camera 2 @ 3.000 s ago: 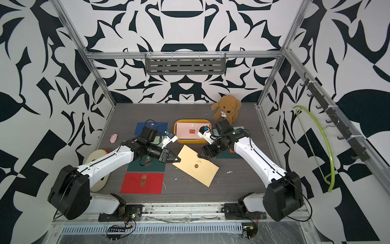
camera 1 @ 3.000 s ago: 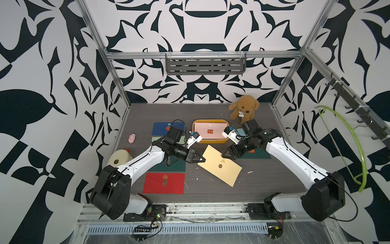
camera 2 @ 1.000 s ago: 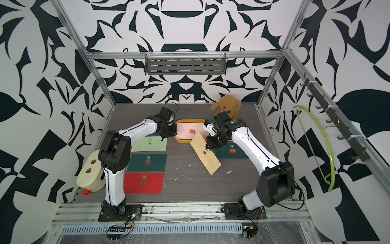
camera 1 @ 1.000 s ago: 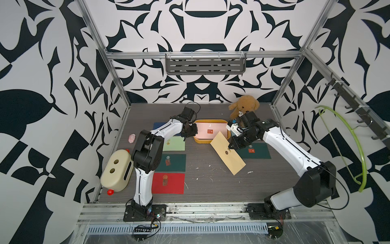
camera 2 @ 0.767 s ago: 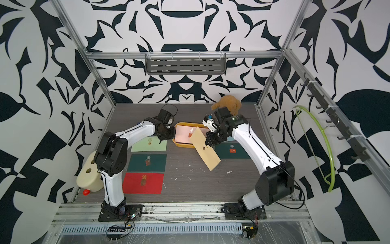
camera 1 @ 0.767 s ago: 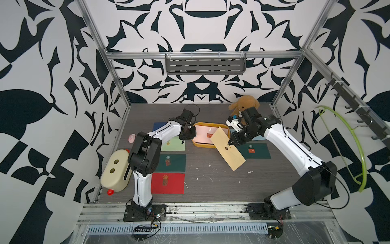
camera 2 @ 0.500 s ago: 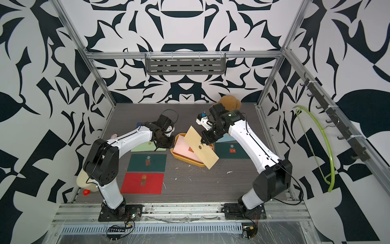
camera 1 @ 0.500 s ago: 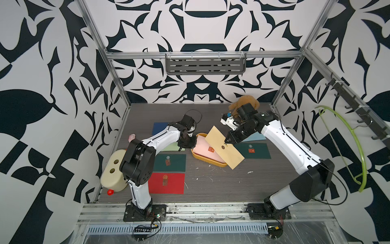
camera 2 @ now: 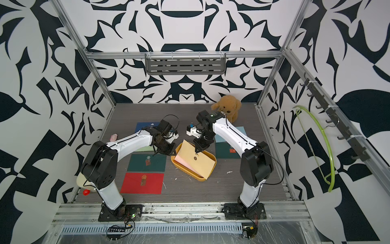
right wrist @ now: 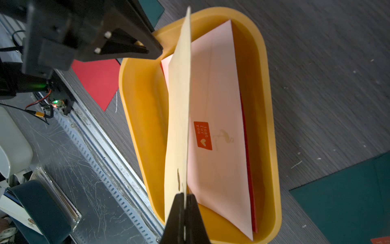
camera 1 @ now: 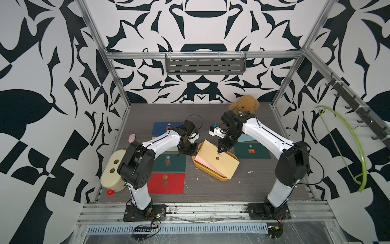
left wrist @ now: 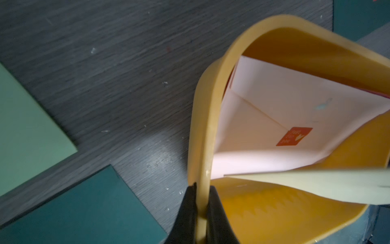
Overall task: Put the sealed envelopes into the storage box
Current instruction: Place the envelope in the storage box.
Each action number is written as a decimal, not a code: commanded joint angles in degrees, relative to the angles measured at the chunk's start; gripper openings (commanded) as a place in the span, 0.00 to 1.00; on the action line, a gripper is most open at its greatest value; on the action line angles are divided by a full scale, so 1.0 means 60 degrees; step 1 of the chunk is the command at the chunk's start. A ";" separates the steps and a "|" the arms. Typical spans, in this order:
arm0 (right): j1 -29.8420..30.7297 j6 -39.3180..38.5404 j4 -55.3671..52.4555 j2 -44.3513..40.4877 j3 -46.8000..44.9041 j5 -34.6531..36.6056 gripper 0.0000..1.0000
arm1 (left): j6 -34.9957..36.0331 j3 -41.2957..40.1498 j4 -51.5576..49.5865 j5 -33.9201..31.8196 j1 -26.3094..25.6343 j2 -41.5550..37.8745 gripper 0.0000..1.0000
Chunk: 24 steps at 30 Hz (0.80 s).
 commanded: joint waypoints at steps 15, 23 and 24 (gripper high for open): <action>-0.0116 -0.0563 0.0344 0.0337 0.0138 -0.0945 0.00 | -0.0055 -0.0448 0.0450 0.0497 0.0020 -0.0381 0.00; -0.0121 -0.0394 0.1101 0.0298 -0.0889 -0.1085 0.00 | -0.0126 -0.0469 0.0510 0.0496 0.0018 -0.0423 0.00; -0.0104 -0.0331 0.1174 0.0339 -0.0920 -0.1019 0.00 | -0.0134 -0.0467 0.0504 0.0486 0.0016 -0.0439 0.00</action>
